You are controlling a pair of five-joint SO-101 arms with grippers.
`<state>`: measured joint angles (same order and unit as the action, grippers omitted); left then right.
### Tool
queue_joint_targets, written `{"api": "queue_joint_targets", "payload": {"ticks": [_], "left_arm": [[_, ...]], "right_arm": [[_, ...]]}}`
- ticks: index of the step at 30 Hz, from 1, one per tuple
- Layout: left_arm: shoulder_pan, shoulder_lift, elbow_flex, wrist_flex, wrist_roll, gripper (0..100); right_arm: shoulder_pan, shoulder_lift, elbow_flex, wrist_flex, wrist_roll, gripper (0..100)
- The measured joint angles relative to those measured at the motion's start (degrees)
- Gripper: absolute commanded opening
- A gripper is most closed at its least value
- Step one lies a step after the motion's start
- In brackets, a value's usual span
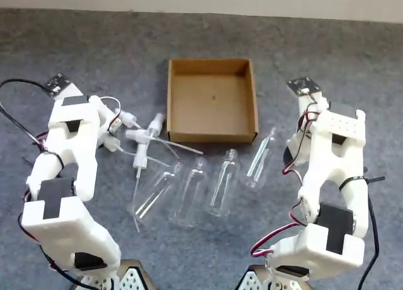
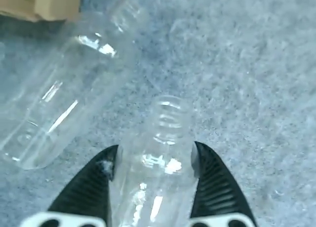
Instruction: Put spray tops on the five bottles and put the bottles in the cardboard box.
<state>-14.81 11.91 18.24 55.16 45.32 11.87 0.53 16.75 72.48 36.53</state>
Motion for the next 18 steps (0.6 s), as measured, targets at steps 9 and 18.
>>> {"api": "queue_joint_targets", "payload": {"ticks": [9, 18], "left_arm": [[0.0, -8.9, -7.3, 3.3, -2.3, 1], [0.0, -23.6, -18.8, 4.6, -15.8, 1]], "right_arm": [[-0.1, 0.0, 0.0, 2.7, 0.0, 0.5], [-4.0, -4.5, -10.2, 7.4, -3.3, 0.5]]}}
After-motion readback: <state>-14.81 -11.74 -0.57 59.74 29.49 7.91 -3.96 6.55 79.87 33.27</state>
